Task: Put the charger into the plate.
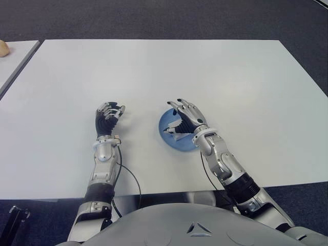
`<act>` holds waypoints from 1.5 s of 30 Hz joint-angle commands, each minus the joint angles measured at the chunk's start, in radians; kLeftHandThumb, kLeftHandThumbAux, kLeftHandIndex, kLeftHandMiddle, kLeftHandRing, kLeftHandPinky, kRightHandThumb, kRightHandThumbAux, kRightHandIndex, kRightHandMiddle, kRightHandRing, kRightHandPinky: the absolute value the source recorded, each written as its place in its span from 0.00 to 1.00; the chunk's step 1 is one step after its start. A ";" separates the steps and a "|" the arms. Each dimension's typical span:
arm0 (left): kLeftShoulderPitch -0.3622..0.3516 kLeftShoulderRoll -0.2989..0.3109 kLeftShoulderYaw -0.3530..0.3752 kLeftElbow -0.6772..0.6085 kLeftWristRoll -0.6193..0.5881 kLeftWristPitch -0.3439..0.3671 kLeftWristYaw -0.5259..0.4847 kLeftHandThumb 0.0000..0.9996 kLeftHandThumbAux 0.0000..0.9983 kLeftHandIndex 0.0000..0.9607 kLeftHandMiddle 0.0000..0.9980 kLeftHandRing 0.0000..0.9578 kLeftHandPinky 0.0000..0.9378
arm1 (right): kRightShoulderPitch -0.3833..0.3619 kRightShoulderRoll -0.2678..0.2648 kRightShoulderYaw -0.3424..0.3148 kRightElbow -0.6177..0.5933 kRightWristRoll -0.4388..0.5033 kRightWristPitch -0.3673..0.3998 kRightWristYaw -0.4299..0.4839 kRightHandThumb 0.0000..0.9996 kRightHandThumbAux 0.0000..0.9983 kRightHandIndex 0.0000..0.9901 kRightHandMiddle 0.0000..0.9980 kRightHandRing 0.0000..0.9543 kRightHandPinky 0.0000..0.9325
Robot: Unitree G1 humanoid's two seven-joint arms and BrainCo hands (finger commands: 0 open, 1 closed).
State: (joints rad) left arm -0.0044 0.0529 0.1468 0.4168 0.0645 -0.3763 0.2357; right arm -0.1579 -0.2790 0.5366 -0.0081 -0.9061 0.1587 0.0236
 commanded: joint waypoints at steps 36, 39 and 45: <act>-0.015 0.014 0.003 0.030 -0.009 -0.002 -0.009 0.83 0.68 0.41 0.49 0.59 0.57 | 0.107 0.152 -0.370 0.127 0.401 -0.270 -0.426 0.21 0.81 0.07 0.08 0.10 0.22; -0.015 0.013 0.002 0.028 -0.008 -0.001 -0.007 0.83 0.68 0.42 0.48 0.58 0.56 | 0.100 0.167 -0.390 0.142 0.411 -0.276 -0.455 0.33 0.84 0.13 0.17 0.21 0.32; -0.015 0.012 0.001 0.028 -0.005 -0.001 -0.005 0.83 0.68 0.42 0.48 0.58 0.56 | 0.092 0.183 -0.439 0.176 0.476 -0.321 -0.469 0.48 0.91 0.24 0.28 0.31 0.36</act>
State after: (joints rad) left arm -0.0188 0.0654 0.1474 0.4338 0.0586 -0.3820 0.2351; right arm -0.0593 -0.1145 0.1165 0.1447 -0.4715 -0.1332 -0.4429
